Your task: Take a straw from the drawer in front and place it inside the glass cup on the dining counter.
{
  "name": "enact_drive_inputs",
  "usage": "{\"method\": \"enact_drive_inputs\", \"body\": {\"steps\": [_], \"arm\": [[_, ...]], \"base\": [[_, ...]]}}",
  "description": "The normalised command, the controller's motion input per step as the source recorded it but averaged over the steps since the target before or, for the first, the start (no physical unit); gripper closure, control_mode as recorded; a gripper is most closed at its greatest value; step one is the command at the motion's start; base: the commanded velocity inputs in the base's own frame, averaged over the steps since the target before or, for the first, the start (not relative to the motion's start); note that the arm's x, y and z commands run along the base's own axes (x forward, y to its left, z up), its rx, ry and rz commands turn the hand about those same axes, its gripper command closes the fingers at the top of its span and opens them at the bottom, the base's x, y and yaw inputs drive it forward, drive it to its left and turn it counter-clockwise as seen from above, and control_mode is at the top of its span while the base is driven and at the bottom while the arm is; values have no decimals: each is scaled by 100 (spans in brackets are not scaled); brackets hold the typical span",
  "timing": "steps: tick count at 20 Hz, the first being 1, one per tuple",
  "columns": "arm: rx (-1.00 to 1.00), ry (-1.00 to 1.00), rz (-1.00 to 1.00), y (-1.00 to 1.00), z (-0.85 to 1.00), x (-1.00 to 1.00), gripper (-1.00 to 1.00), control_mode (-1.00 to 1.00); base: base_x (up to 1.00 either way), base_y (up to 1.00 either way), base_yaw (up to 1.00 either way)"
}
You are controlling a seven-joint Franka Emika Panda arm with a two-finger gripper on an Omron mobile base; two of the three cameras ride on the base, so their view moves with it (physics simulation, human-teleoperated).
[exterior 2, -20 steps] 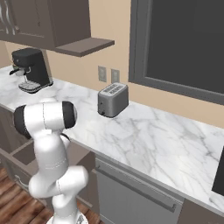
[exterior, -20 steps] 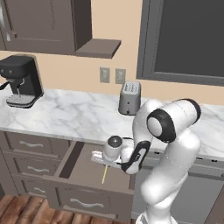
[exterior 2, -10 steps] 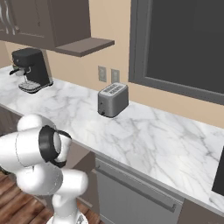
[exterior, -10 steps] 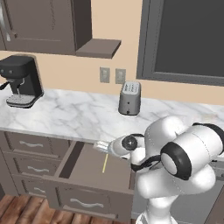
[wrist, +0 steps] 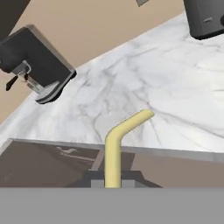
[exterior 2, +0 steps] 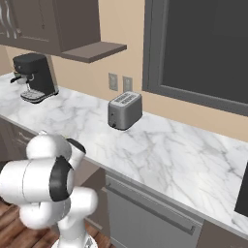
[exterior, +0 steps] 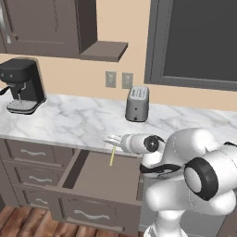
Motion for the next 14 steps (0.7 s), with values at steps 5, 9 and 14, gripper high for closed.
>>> {"method": "enact_drive_inputs", "body": {"steps": [5,9,14], "arm": [[-5,0,0,7,100,-19,100,-100],[-18,0,0,17,100,-15,100,-100],[-17,-7,0,35,100,-1,100,-100]], "base": [[0,0,0],[0,0,0],[0,0,0]]}}
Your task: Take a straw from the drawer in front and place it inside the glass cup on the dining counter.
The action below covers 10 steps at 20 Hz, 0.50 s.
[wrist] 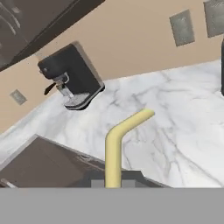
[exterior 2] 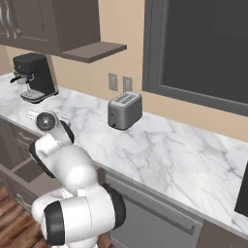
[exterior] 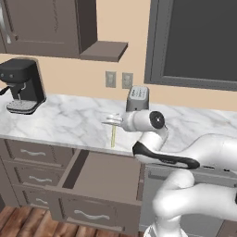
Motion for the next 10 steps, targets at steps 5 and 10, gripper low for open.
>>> {"method": "enact_drive_inputs", "body": {"steps": [5,10], "arm": [[-20,-9,0,27,100,7,100,-100],[-31,0,0,0,83,-17,100,-100]], "base": [[0,0,0],[0,0,0]]}}
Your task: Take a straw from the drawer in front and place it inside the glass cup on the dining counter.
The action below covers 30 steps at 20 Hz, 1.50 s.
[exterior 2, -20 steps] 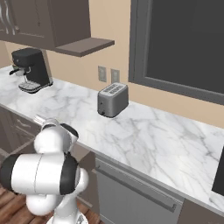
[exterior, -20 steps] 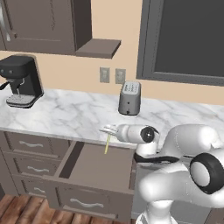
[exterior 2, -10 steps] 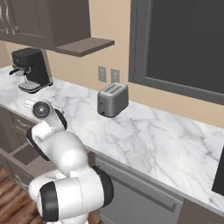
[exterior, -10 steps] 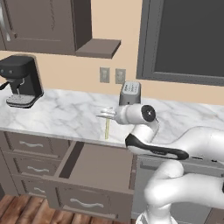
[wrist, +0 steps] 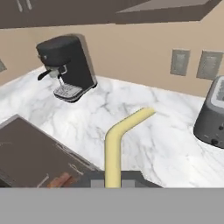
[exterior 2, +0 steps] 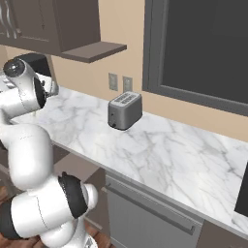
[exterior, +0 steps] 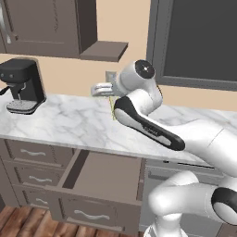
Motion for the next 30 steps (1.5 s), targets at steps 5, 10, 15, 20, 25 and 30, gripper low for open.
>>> {"method": "enact_drive_inputs", "body": {"steps": [5,10,15,20,25,30], "arm": [[-23,1,0,-39,13,-64,100,-100],[-13,2,0,-52,4,-60,100,-100],[0,4,0,-42,-9,-48,100,-100],[0,7,-2,-12,-8,-6,100,-100],[0,3,-2,0,0,-2,100,-100],[0,0,-3,-1,0,-25,100,100]], "base": [[0,0,0],[0,0,0],[0,0,0],[0,0,0],[0,0,0],[-60,-8,-9]]}}
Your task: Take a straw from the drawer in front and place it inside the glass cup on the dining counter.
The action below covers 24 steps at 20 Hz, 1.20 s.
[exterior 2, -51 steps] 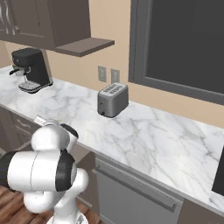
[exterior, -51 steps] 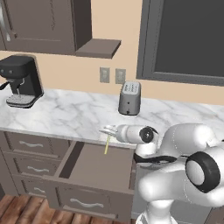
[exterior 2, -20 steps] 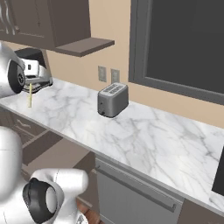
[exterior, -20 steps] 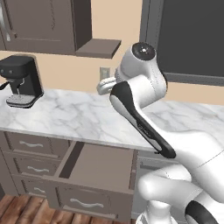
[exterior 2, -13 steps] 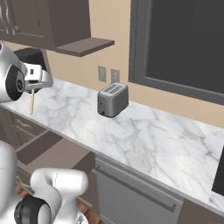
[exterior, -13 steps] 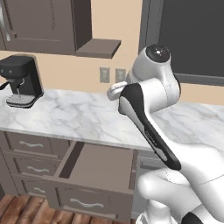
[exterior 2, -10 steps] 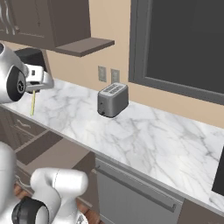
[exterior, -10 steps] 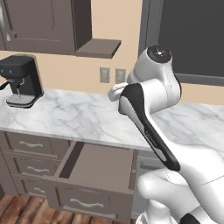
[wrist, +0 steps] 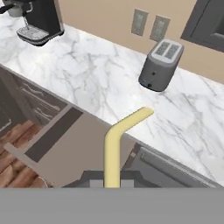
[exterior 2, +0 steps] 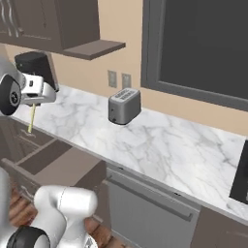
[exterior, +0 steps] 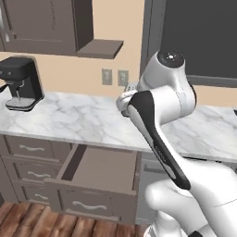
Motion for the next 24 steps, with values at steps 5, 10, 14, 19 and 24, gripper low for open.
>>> {"method": "enact_drive_inputs", "body": {"steps": [5,10,14,19,24], "arm": [[0,0,0,0,0,0,100,100],[0,0,0,0,0,0,100,100],[0,0,0,0,0,0,100,100],[0,0,0,0,0,0,100,100],[0,0,0,0,0,0,100,100]], "base": [[-100,-14,-18],[-100,-6,-17],[-88,-4,-20],[-26,-14,-44],[0,-20,-74]]}}
